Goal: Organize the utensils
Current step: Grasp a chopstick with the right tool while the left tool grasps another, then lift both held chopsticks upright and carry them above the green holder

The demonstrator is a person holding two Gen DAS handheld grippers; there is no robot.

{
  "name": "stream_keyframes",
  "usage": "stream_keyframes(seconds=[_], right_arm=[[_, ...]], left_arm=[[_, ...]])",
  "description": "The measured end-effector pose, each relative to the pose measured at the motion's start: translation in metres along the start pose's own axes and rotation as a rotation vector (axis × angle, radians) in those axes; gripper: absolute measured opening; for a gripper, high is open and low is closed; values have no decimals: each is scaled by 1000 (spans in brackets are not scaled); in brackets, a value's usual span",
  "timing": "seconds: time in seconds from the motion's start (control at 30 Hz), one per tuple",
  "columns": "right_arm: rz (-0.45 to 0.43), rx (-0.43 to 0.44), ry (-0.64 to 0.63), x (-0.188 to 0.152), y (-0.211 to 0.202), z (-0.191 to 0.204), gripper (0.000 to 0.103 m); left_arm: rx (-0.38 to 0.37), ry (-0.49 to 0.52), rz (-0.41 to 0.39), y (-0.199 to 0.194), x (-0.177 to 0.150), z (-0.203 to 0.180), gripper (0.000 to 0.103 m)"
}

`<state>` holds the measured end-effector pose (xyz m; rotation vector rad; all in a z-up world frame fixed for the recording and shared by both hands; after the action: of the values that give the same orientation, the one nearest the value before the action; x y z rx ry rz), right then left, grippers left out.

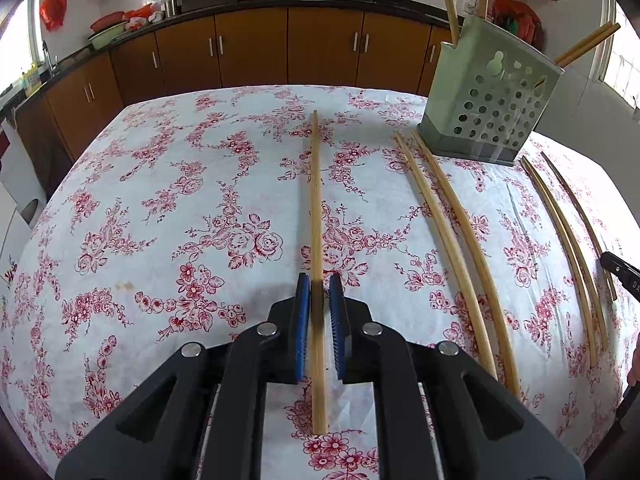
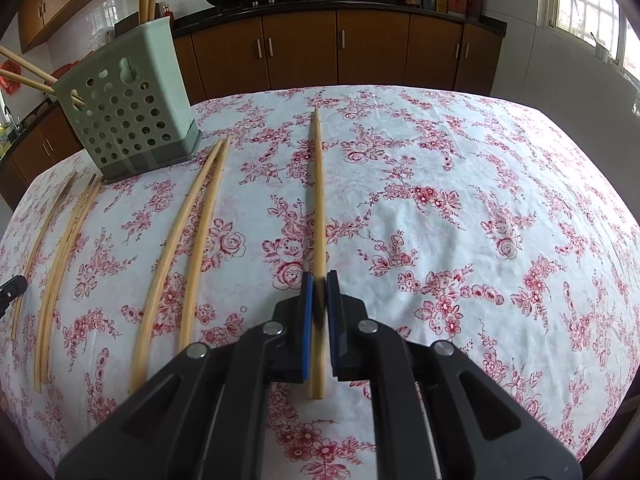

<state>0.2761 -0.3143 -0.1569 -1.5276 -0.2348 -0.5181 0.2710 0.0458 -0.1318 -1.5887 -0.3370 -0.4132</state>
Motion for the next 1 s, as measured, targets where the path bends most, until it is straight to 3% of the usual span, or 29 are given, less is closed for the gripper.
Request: stream_keyframes(seconds=[0.57,1.0], right_arm=[[2,25,13,-5,-7,-5,8],[-238,80,48,26,-94,-15,8]], left_arm=[[16,2,17,-5,-9,0,7],[-47,-56,-174,-84,20,6,7]])
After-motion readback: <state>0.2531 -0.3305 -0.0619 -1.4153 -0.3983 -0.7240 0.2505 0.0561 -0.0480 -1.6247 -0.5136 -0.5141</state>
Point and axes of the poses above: each gripper's, at about its wrist camera, not at the fingertips, and y roughly the way its jaws point, z to its left, x to its top, the point moved 7 cm from there along y, roughly the way its jaws point, and after that the axes turned 12 degrees about z, right-handed, at the moved point
